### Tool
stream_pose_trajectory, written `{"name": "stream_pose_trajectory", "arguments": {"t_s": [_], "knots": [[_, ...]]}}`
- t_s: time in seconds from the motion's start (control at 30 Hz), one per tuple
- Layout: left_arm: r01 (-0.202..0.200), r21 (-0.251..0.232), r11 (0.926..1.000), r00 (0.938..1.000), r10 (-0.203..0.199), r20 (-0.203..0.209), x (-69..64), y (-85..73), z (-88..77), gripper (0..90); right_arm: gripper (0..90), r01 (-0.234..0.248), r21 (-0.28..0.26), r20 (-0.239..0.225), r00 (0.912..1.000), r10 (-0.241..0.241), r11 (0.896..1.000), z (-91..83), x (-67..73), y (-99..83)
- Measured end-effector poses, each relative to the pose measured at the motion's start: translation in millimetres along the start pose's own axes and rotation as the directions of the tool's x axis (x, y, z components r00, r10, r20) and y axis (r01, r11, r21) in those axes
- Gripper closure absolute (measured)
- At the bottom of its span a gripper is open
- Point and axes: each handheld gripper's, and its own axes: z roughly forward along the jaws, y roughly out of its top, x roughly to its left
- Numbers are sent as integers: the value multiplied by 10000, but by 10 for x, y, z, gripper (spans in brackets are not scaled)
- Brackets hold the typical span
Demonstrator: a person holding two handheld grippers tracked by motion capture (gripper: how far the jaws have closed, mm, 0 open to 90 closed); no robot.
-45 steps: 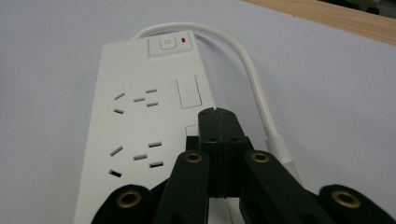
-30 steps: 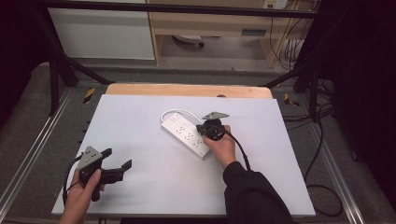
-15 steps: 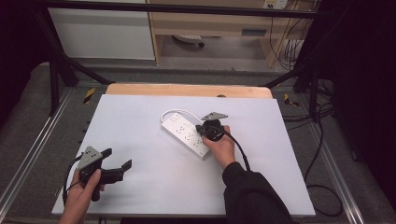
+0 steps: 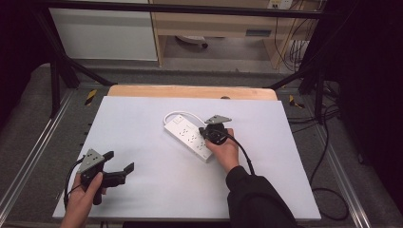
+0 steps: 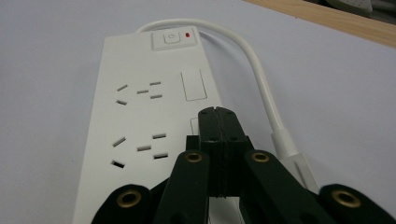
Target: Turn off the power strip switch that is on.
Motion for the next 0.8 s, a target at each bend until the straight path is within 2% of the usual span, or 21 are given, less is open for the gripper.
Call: {"name": "stream_pose_trajectory", "arguments": {"t_s": [0.1, 0.8], "knots": [[-4, 0, 10000, 10000, 4, 4, 1, -1, 0, 67, 900, 125, -34, -33, 9999, -125, 9999, 2, 17, -5], [-44, 15, 10000, 10000, 44, 6, -3, -1, 2, 67, 900, -133, 7, -90, 9999, 133, 9999, -22, -8, -38]]}}
